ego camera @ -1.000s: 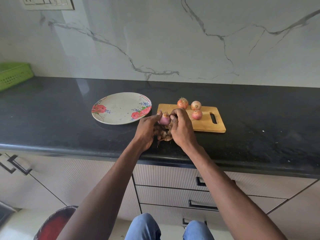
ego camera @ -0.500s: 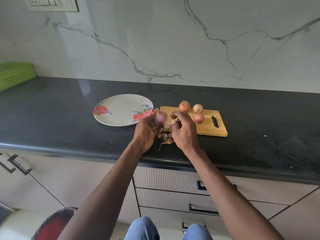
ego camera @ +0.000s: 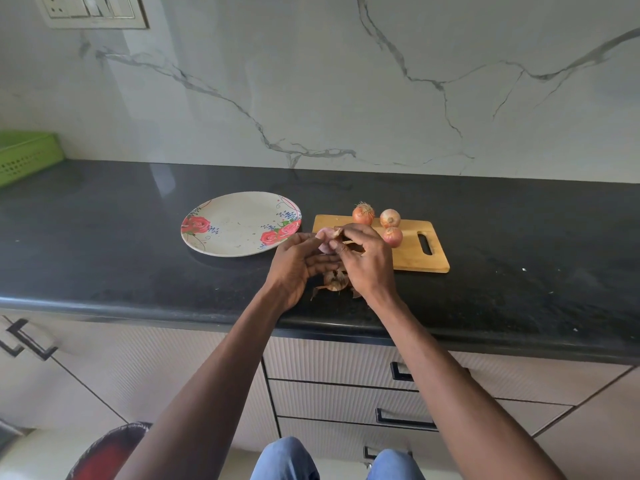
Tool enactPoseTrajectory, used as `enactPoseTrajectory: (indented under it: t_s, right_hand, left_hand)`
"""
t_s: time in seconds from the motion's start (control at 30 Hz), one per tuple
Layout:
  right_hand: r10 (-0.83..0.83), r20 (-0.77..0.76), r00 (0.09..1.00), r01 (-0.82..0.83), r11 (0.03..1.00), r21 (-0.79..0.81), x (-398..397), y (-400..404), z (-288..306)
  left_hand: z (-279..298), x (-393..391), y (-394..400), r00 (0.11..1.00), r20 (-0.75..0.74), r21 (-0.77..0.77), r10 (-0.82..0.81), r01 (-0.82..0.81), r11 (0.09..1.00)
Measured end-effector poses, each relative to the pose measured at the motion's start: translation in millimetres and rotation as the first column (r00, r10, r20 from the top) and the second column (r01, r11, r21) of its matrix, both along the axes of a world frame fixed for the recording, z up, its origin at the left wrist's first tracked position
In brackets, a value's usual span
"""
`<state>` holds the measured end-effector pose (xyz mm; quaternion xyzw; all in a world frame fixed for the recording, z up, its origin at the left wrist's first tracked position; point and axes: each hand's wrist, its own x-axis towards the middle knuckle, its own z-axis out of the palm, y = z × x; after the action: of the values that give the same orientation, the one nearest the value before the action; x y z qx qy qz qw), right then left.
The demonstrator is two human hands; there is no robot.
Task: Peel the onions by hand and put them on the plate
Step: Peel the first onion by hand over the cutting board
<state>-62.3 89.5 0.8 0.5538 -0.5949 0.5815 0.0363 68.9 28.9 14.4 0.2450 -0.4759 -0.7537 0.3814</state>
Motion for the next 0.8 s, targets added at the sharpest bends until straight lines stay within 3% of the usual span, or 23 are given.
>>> enactPoseTrajectory:
  t_s: [0.23, 0.5, 0.8]
  right_hand:
    - [-0.080, 0.083, 0.993, 0.083, 0.996, -0.029, -0.9, 1.1, 0.7]
    - [-0.083, 0.060, 0.995, 0.086, 0.995, -0.054, 1.2, 1.3, -0.7]
    - [-0.051, 0.139, 0.989, 0.055, 0.998, -0.022, 0.2, 2.2, -0.5]
  left_hand:
    - [-1.7, -0.7, -1.4, 0.998, -0.060, 0.022, -0.014, 0.016, 1.000]
    - [-3.0, 0.6, -0.6, 0.990, -0.138, 0.044, 0.007, -0.001, 0.999]
    - [-0.9, 2.3, 0.8, 0.994, -0.110, 0.073, 0.001, 0.007, 0.997]
